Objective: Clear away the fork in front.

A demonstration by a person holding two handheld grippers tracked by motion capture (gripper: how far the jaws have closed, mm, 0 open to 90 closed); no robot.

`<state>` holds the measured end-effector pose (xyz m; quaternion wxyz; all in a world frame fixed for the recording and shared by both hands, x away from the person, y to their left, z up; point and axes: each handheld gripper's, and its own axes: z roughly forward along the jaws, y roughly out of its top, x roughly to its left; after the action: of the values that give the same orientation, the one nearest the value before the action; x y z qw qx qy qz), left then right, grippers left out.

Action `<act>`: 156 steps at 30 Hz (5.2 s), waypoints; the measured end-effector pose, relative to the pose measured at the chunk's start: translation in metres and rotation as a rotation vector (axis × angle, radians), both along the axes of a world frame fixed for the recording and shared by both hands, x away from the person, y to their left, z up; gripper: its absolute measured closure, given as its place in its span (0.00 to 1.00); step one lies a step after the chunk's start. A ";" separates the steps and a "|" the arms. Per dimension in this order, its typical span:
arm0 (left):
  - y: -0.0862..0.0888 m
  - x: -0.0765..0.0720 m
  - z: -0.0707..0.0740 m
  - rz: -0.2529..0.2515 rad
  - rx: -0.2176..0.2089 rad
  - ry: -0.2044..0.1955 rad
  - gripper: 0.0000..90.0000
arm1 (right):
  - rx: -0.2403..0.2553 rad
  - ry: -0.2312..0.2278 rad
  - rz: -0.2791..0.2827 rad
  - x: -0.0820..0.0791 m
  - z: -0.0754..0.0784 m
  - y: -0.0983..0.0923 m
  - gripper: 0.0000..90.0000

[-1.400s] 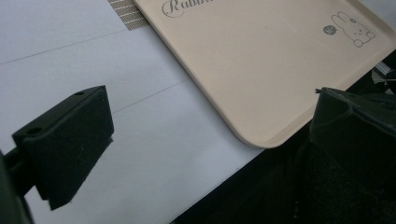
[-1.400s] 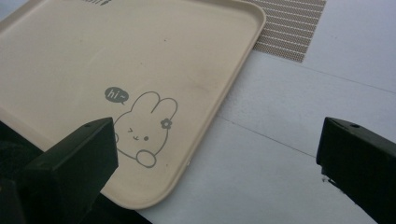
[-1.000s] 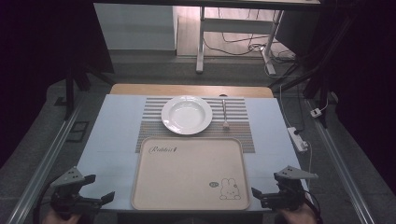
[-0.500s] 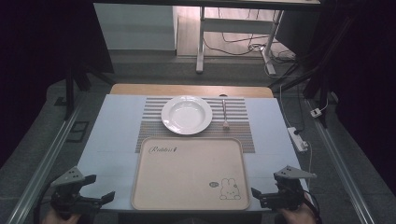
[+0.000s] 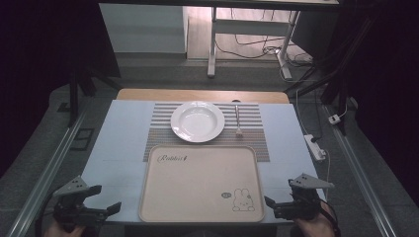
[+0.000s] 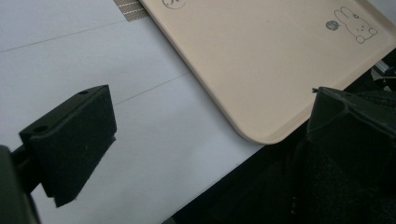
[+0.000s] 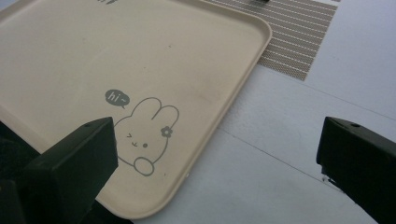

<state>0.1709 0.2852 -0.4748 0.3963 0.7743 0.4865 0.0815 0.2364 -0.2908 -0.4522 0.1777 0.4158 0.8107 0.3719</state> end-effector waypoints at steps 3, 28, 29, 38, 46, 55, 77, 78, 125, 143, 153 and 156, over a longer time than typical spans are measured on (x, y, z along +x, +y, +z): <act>0.000 0.001 0.000 -0.002 0.003 0.003 0.02 | -0.002 0.005 0.009 0.001 -0.001 0.001 0.00; -0.002 0.003 -0.001 0.000 0.018 0.021 0.02 | -0.003 0.034 0.113 0.028 -0.005 0.013 0.00; -0.002 0.003 -0.001 0.000 0.017 0.021 0.02 | -0.003 0.034 0.113 0.028 -0.005 0.013 0.00; -0.002 0.003 -0.001 0.001 0.016 0.022 0.02 | -0.006 0.031 0.119 0.040 -0.008 0.020 0.00; -0.002 0.003 -0.001 0.001 0.016 0.023 0.02 | -0.018 0.020 0.106 0.054 -0.010 0.028 0.00; -0.002 0.003 -0.001 0.001 0.016 0.025 0.02 | -0.043 0.011 0.084 0.073 -0.013 0.034 0.00; -0.002 0.004 -0.001 -0.004 0.018 0.028 0.02 | -0.108 0.000 0.052 0.136 -0.018 0.054 0.00; -0.002 0.004 -0.001 -0.004 0.018 0.029 0.02 | -0.114 -0.001 0.048 0.138 -0.018 0.056 0.00; -0.004 0.005 -0.002 -0.010 0.029 0.041 0.02 | -0.476 -0.101 0.030 0.236 -0.055 0.102 0.08; -0.004 0.006 -0.002 -0.014 0.033 0.043 0.02 | -0.563 -0.106 0.175 0.237 -0.058 0.122 0.70; -0.005 0.006 -0.002 -0.017 0.041 0.044 0.03 | -0.626 -0.112 0.155 0.233 -0.055 0.123 0.98; -0.005 0.006 -0.002 -0.017 0.043 0.043 0.03 | -0.604 -0.116 0.131 0.233 -0.052 0.121 0.99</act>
<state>0.1766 0.2797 -0.4766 0.3698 0.7883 0.4865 0.0718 0.4696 -0.1701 -0.5038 0.3148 0.2693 0.8981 0.1479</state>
